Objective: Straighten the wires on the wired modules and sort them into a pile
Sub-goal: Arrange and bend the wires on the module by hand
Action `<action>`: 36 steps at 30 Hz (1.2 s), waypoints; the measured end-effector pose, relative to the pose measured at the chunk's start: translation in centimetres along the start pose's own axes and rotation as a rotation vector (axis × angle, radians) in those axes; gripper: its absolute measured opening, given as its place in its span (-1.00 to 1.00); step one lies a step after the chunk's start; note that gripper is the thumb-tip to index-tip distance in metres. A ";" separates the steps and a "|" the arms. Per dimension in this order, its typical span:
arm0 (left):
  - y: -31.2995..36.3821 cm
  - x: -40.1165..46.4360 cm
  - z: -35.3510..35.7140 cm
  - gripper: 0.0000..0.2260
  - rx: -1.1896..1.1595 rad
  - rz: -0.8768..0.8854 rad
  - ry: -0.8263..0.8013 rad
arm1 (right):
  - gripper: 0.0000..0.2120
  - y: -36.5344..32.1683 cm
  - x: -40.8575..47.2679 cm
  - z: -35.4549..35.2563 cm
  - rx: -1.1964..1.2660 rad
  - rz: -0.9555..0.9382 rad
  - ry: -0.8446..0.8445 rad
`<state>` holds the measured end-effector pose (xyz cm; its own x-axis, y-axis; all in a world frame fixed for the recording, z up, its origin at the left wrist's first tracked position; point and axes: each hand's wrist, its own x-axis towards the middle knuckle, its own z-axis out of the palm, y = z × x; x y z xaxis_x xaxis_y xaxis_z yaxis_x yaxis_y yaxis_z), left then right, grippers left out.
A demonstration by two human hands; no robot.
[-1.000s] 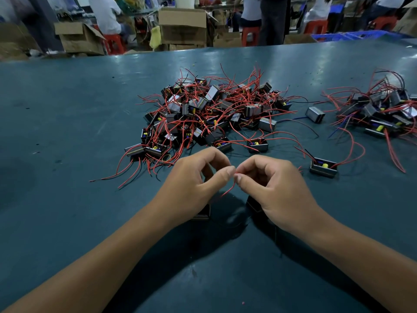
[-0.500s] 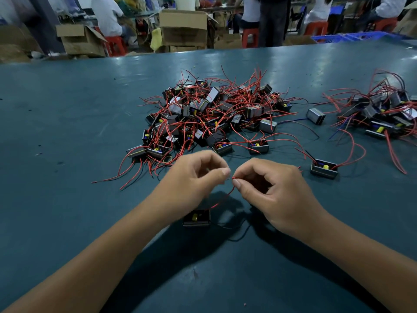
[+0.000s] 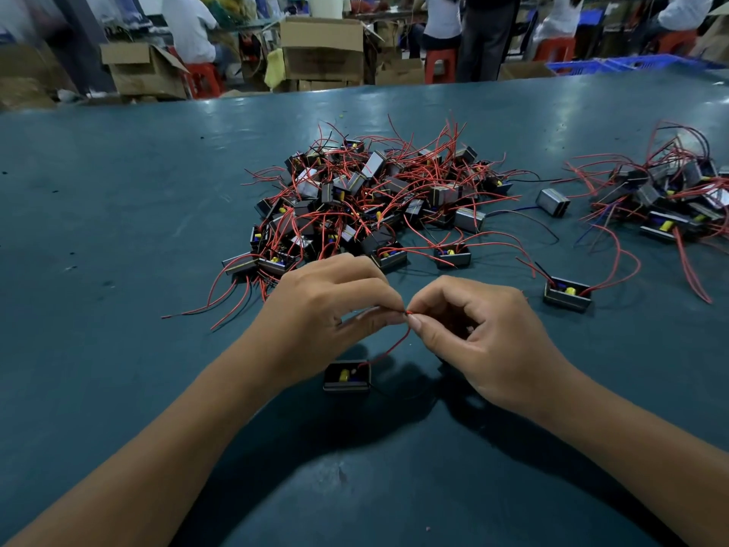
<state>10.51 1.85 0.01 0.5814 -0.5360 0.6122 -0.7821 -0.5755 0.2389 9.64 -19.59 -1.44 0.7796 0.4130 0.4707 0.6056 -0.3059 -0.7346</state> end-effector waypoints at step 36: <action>1.3 0.1 -0.1 -0.89 -0.299 -0.290 -0.135 | -0.97 -0.1 -0.1 0.0 -0.060 -0.035 0.007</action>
<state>9.53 1.08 0.45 0.7949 -0.4658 0.3888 -0.6014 -0.5202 0.6064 9.52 -19.66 -1.42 0.7590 0.4183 0.4989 0.6405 -0.3427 -0.6872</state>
